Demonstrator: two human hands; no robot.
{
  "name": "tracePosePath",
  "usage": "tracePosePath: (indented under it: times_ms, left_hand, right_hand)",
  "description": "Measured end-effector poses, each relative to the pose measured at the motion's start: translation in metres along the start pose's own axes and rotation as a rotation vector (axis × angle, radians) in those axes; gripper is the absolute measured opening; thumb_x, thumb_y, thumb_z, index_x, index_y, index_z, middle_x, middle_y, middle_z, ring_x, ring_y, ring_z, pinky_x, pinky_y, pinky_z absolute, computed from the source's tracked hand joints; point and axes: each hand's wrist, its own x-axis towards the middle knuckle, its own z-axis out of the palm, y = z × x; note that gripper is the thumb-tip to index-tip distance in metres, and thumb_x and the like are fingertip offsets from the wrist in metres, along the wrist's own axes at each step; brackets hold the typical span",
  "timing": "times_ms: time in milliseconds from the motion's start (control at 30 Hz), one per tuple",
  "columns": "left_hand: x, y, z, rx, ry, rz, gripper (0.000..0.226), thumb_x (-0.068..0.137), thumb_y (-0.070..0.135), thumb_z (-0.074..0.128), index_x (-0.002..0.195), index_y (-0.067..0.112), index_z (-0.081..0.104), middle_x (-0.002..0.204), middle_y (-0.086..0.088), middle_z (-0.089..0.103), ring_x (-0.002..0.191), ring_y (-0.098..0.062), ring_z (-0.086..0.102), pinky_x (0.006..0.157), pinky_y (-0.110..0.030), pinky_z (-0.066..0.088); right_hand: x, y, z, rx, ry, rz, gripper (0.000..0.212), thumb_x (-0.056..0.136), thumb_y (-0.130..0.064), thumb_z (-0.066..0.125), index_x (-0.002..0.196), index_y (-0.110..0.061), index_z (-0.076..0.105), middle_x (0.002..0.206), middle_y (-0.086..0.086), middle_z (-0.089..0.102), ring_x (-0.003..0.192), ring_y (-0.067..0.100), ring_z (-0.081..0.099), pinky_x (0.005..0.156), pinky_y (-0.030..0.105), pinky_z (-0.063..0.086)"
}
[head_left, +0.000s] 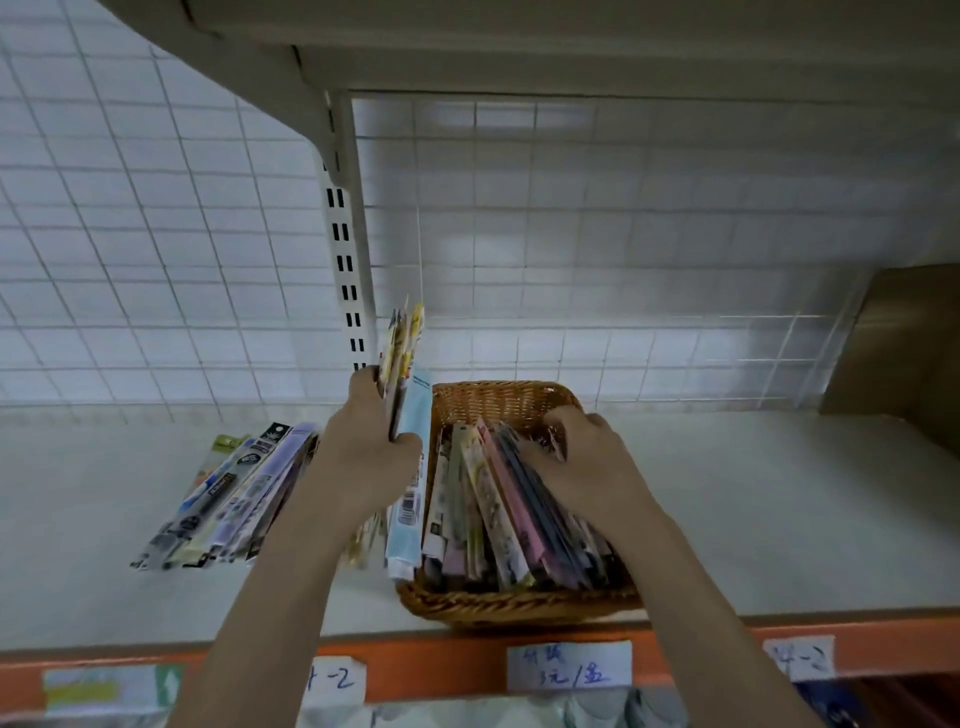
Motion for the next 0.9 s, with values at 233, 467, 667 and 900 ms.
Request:
tracePosePath:
  times_ms: [233,467,667,900]
  left_hand:
    - [0.011,0.014,0.054,0.074,-0.133,-0.057,0.064,0.091,0.004,0.045,0.144,0.015,0.013,0.096,-0.001,0.047,0.062,-0.011,0.048,0.049,-0.024,0.039]
    - [0.010,0.004,0.081,0.278,-0.131,-0.104,0.063,0.088,-0.003,0.045,0.143,0.009,0.016,0.076,-0.005,0.043,0.057,-0.014,0.044,0.042,-0.022,0.031]
    - [0.011,-0.001,0.092,0.462,-0.083,-0.111,0.050,0.088,0.010,0.056,0.133,0.007,0.034,0.130,-0.017,0.039,0.121,-0.031,0.040,0.098,-0.037,0.039]
    - [0.014,-0.009,0.090,0.401,-0.072,0.066,0.066,0.086,0.009,0.056,0.144,0.026,0.028,0.140,-0.008,0.034,0.133,-0.027,0.028,0.114,-0.040,0.027]
  right_hand:
    - [-0.002,0.092,-0.017,-0.128,0.221,0.150,0.035,0.093,-0.023,0.053,0.125,-0.008,0.055,0.120,0.017,0.057,0.110,0.033,0.053,0.090,0.039,0.047]
    - [-0.001,0.126,0.012,-0.341,0.141,0.177,0.035,0.096,-0.018,0.040,0.128,-0.012,0.051,0.129,0.010,0.054,0.121,0.030,0.045,0.098,0.037,0.039]
    - [0.000,0.129,0.019,-0.376,0.137,0.133,0.030,0.096,-0.020,0.038,0.117,-0.009,0.057,0.125,0.010,0.057,0.120,0.031,0.045,0.098,0.037,0.038]
    - [-0.001,0.127,0.018,-0.389,0.123,0.129,0.032,0.098,-0.024,0.035,0.121,-0.012,0.054,0.130,0.007,0.053,0.124,0.028,0.042,0.101,0.035,0.035]
